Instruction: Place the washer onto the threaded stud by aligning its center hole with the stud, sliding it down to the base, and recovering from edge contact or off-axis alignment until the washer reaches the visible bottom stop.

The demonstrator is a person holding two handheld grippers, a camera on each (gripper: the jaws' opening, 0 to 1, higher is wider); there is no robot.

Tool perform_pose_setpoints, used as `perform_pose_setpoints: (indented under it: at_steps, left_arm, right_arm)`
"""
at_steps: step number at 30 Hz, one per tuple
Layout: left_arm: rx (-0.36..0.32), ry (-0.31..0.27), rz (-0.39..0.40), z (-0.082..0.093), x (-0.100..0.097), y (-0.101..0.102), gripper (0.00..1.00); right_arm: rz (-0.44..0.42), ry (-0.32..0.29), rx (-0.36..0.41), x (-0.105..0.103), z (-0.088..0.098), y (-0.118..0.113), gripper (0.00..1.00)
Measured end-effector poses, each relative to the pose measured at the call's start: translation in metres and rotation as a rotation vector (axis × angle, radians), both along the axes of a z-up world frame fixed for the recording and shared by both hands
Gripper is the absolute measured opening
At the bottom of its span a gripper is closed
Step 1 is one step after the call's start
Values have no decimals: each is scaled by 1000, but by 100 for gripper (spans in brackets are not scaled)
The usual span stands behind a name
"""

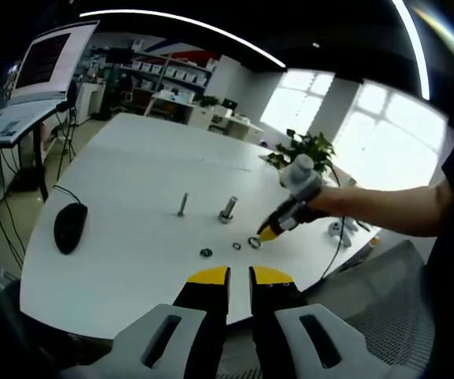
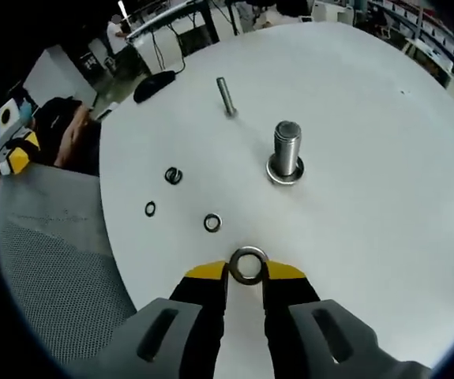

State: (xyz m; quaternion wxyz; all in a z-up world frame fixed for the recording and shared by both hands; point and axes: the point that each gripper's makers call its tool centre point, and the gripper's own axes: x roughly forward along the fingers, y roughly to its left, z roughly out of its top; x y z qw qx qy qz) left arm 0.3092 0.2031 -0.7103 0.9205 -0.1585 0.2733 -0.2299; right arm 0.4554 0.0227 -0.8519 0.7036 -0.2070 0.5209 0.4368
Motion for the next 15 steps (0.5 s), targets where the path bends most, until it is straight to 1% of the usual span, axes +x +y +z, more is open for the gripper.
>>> perform_pose_setpoints:
  at_steps: [7, 15]
  left_arm:
    - [-3, 0, -2, 0, 0, 0, 7]
    - [-6, 2, -2, 0, 1, 0, 7]
  right_arm:
    - [23, -56, -62, 10, -7, -8, 19]
    - [43, -56, -78, 14, -12, -5, 19]
